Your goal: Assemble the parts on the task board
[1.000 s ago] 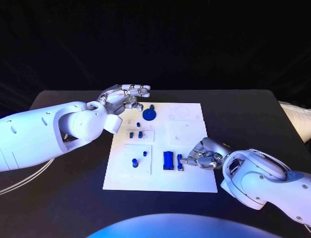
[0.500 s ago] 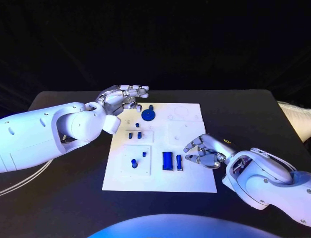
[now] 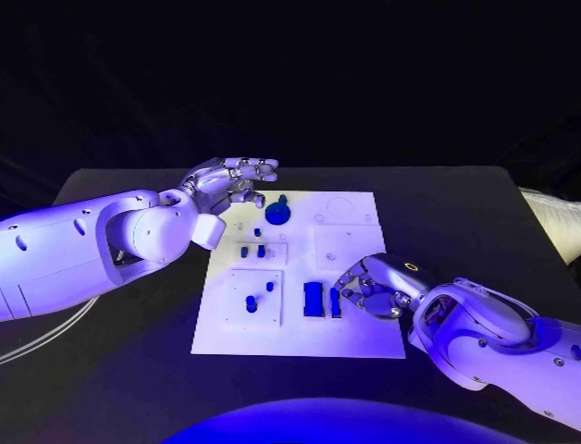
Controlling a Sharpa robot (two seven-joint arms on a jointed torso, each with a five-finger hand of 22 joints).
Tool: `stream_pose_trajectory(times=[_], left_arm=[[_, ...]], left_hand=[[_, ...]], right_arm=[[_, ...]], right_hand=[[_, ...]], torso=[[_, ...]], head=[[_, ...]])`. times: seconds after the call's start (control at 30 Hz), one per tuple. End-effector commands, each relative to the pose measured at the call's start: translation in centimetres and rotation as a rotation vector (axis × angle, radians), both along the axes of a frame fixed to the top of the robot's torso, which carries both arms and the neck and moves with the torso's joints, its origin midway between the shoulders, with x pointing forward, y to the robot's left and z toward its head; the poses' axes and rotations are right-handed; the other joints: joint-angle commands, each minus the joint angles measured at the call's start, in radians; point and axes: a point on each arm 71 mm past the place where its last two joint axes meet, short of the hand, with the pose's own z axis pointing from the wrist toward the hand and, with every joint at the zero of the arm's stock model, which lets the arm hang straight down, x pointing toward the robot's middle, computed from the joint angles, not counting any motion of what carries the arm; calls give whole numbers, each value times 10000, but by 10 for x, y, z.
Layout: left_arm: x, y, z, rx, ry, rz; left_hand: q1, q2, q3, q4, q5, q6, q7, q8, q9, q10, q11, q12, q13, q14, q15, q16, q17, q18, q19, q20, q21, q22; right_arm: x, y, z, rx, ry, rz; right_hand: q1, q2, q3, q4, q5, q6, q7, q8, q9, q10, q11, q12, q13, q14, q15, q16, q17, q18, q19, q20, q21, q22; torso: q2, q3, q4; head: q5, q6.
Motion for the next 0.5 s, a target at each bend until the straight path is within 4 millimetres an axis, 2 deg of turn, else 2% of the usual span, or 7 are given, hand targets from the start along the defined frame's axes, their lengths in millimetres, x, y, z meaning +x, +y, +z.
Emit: stream_pose_trajectory(times=[0.03,0.5], left_arm=[[-1,-2,1,-102,-88,-200],[0,-2,1,-96,-81,-196]], left_hand=[[-34,16,-14,-5,-35,-74,-22,54,-6,-82,18,37,9,-65,-32,14,-10,189,-32,17,-54,-12],[-11,29,-6,-22,-33,-78,-21,64,-5,-93,18,58,9,-71,-32,20,-13,190,-34,17,-60,-16]], right_arm=[[0,2,0,-224,-294,145],[1,5,1,-36,-505,18]], right_hand=[[-160,-7,90,2,-45,-69,16,-38,-43,63,-24,25,328,970,41,70,2041,-124,449,84,37,1420],[-235,4,231,-31,-40,-40,46,-16,-116,74,-5,67,341,975,58,84,2064,-127,454,96,45,1430]], torso=[[0,1,6],[-1,-4,-7]], head=[[5,-10],[27,-29]])
